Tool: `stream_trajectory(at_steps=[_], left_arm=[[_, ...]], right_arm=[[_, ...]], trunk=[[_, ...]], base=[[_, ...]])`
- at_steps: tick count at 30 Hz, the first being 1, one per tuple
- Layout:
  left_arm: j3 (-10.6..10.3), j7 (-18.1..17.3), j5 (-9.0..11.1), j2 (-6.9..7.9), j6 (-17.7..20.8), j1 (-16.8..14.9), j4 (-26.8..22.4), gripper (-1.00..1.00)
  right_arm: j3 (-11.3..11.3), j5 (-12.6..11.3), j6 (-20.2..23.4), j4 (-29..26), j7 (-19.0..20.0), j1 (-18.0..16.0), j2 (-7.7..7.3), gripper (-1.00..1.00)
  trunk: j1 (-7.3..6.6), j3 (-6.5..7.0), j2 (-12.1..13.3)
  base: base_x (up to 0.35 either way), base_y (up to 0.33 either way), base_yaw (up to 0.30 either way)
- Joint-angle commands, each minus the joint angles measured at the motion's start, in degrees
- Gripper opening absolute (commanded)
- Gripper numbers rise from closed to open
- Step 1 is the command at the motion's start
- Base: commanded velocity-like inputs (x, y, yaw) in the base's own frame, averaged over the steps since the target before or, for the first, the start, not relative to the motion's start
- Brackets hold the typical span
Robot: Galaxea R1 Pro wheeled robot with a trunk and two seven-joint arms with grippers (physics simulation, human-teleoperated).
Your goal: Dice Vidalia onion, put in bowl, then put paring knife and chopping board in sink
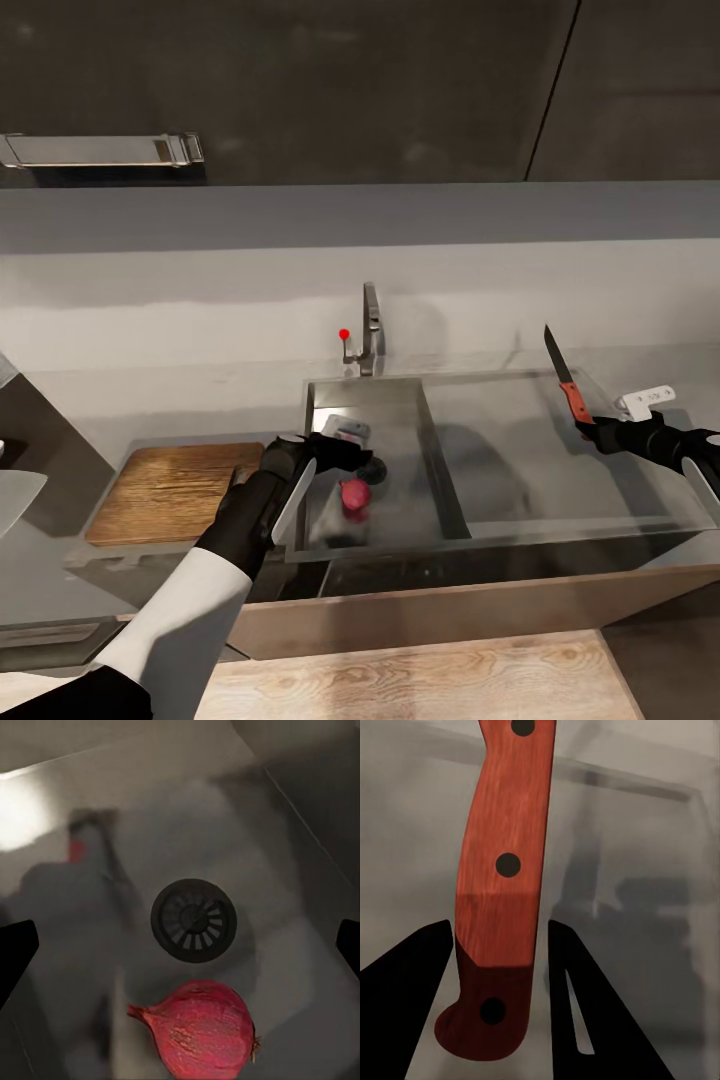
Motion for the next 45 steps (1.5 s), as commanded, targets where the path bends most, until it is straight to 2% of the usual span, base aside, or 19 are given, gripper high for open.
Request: stream_trajectory(at_steps=[1,13,31,38,45], left_arm=[[0.01,-0.04,0.15,0.0,0.3,-0.05,-0.07,1.0],[-0.09,-0.04,0.15,0.0,0.25,-0.05,-1.19,1.0],[-0.23,-0.04,0.15,0.0,0.21,-0.05,-1.5,1.0],[0.3,-0.02,0.21,0.0,0.19,-0.11,2.92,1.0],[3.66,1.49,0.23,0.0,0.11,-2.98,11.11,1.0]], right_arm=[[0.01,-0.32,0.35,-0.04,0.0,-0.06,-0.03,-1.0],[0.01,-0.32,0.42,-0.04,0.0,-0.06,-0.03,-1.0],[-0.08,-0.32,0.42,-0.13,0.0,-0.06,-0.03,-1.0],[-0.08,-0.32,0.42,-0.13,0.0,-0.06,-0.03,-1.0],[-0.08,-0.32,0.42,-0.13,0.0,-0.06,-0.03,-1.0]], trunk=[[0.03,-0.11,-0.11],[0.03,-0.11,-0.11],[0.03,-0.11,-0.11],[0.03,-0.11,-0.11],[0.03,-0.11,-0.11]], base=[[0.0,0.0,0.035],[0.0,-0.004,0.172],[0.01,-0.209,0.014],[0.001,-0.007,0.0],[0.0,0.0,0.0]])
